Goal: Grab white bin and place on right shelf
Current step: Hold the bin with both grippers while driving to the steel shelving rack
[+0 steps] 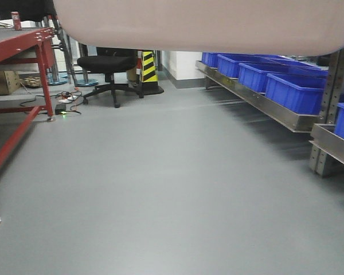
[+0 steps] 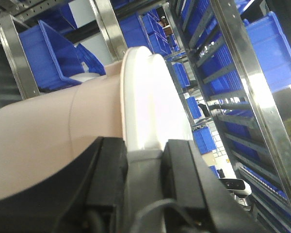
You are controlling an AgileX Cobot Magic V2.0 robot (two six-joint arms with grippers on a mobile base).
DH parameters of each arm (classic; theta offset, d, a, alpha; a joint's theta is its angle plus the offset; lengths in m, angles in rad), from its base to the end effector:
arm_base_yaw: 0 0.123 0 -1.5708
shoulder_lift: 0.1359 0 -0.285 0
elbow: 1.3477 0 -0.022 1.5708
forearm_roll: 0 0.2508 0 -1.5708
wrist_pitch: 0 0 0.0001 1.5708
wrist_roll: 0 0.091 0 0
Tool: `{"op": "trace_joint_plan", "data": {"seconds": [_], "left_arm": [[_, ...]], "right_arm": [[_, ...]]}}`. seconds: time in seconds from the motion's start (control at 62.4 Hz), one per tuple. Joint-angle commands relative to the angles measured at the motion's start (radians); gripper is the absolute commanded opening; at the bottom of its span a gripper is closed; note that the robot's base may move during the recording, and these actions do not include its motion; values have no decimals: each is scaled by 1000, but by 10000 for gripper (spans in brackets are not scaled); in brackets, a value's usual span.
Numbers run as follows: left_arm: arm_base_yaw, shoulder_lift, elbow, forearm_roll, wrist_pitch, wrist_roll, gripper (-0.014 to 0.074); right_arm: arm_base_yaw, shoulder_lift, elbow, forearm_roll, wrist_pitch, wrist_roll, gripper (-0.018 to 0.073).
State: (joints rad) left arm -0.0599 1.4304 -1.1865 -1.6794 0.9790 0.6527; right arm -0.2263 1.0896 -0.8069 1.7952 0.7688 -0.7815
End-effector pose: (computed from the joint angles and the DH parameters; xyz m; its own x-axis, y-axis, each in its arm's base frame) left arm 0.2962 -0.0930 0.3908 -0.7670 -0.4613 -0.4460 0.3832 0.2282 -0.8950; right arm 0.2289 0.0107 0.3652 -0.4335 0.7711 -0.4664 -0.2405 0.3998 0.8845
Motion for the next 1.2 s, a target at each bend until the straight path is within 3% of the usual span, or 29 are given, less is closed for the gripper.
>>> {"op": "trace_joint_plan", "data": {"seconds": [0.0,1.187], "left_arm": [[-58,-46,-36,-40,353,10,-41],[-58,-46,-36,-38,347,10,-41]], "right_arm": [[39,-33,-45,88,264,-6,65],[39,-33,-44,88,249,-6,65]]}}
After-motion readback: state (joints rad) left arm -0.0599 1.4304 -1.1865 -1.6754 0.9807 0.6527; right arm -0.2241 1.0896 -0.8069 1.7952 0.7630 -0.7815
